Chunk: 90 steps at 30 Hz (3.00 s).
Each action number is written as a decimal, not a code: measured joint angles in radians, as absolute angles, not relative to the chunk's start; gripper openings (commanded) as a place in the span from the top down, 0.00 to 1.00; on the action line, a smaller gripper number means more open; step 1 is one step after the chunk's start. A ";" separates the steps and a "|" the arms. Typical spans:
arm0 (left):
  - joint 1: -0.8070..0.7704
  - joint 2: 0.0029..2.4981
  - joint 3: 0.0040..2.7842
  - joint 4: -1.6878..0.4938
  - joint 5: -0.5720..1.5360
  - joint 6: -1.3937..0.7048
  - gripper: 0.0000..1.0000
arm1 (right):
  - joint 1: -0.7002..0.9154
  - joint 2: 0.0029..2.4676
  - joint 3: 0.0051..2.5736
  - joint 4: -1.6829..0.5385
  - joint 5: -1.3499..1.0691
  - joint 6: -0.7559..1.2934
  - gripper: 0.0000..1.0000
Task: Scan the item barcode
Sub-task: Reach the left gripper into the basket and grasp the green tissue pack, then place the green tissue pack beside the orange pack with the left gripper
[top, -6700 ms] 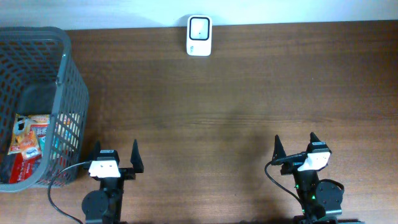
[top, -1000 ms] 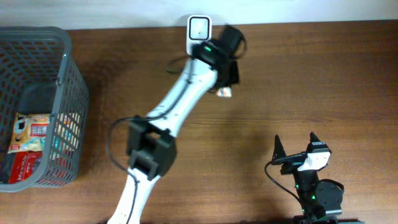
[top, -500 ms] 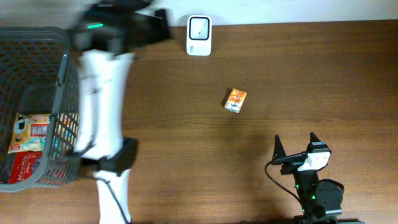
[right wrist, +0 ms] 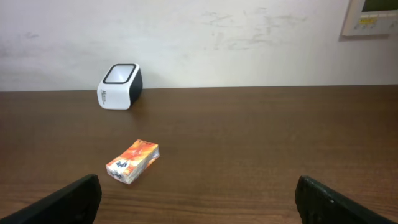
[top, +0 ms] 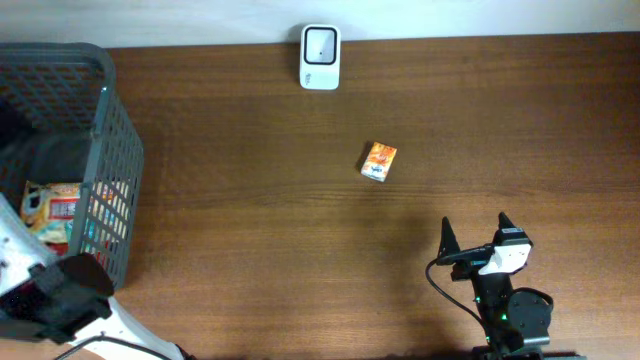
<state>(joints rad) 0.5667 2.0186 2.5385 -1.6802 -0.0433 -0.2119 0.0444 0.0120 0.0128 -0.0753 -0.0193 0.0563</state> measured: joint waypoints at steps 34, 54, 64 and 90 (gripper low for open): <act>0.569 2.036 2.183 -1.549 -0.125 -0.194 1.00 | 0.044 0.012 0.013 -0.075 -0.019 0.057 0.01; -0.404 2.260 2.406 -1.351 0.175 -0.347 1.00 | 0.044 0.012 0.013 -0.075 -0.019 0.057 0.01; -0.573 2.558 2.356 -1.150 0.138 -0.479 1.00 | 0.044 0.012 0.013 -0.075 -0.019 0.057 0.02; -0.216 2.521 3.124 -1.681 0.415 -0.436 0.46 | 0.044 0.012 0.013 -0.075 -0.019 0.057 0.02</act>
<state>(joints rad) -0.2161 2.5214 3.1245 -1.6814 0.4149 -0.4358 0.0444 0.0120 0.0128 -0.0750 -0.0189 0.0570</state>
